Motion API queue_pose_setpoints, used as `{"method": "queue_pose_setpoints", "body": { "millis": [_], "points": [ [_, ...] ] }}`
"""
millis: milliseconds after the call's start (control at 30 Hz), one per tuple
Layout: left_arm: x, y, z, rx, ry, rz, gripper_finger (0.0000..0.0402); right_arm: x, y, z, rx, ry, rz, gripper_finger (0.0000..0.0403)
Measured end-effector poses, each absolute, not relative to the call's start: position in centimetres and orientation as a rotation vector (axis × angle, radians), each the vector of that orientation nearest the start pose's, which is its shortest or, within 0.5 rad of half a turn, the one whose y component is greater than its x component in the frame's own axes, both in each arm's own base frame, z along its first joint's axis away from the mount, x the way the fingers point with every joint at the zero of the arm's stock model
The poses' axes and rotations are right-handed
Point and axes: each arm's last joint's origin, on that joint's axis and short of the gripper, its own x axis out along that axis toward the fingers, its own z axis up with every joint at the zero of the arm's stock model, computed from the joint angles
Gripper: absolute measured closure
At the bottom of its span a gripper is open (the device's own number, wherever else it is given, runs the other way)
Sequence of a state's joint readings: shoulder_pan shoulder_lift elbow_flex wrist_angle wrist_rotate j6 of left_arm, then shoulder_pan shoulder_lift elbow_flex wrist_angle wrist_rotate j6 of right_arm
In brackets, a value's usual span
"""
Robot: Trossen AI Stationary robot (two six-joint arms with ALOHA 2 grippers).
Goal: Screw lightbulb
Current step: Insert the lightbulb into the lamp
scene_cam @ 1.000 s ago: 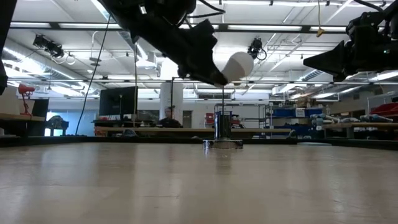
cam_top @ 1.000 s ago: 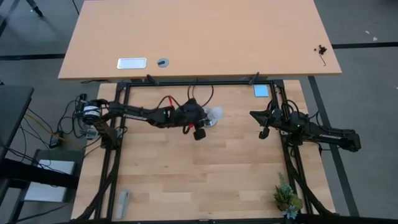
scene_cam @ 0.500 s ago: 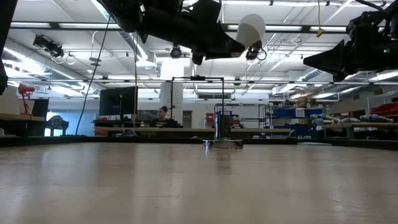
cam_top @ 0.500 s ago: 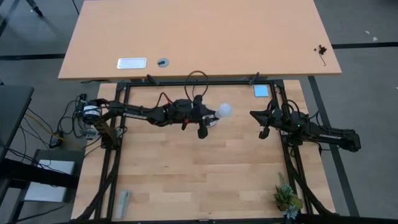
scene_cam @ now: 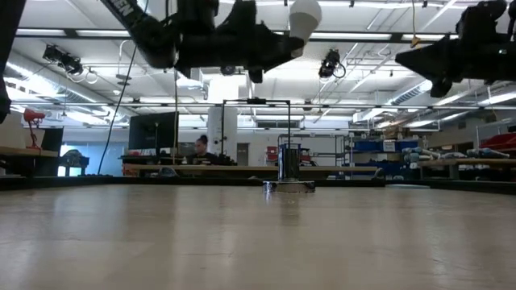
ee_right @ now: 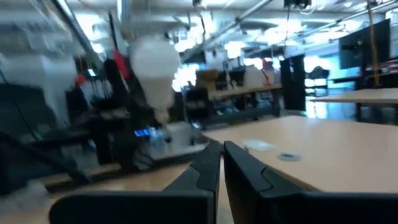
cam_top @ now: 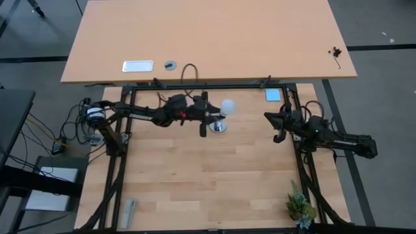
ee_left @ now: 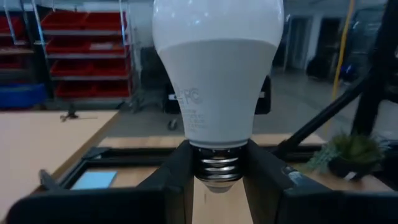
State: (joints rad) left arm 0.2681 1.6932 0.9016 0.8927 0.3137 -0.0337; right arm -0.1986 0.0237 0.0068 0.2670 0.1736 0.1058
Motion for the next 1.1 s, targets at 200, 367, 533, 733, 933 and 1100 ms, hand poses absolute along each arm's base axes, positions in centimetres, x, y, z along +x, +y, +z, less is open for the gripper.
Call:
{"method": "queue_pose_setpoints", "body": {
  "millis": [200,367,533,733,933,1100],
  "points": [
    [33.9,8.7,22.8,-0.022,-0.118,-0.046,0.0304,9.8,-2.2,19.2,0.151,-0.286,-0.267,0.0351],
    [34.1,7.6,22.6,0.002,-0.115,-0.076,0.0304,10.7,-2.1,18.9,0.188,-0.249,-0.233,0.0323],
    [34.2,7.2,22.6,0.041,-0.118,-0.06,0.0304,11.7,-1.6,19.0,0.225,-0.233,-0.176,0.0294],
    [34.2,7.2,22.7,0.046,-0.127,-0.057,0.0304,13.5,-1.2,20.9,0.247,-0.219,-0.182,0.0248],
    [34.1,7.2,22.9,0.032,-0.147,-0.056,0.0304,16.3,-1.4,24.1,0.186,-0.219,-0.267,0.0193],
    [34.1,7.1,23.3,0.038,-0.191,-0.066,0.0304,19.1,-1.5,25.5,0.17,-0.171,-0.274,0.015]
  ]
}}
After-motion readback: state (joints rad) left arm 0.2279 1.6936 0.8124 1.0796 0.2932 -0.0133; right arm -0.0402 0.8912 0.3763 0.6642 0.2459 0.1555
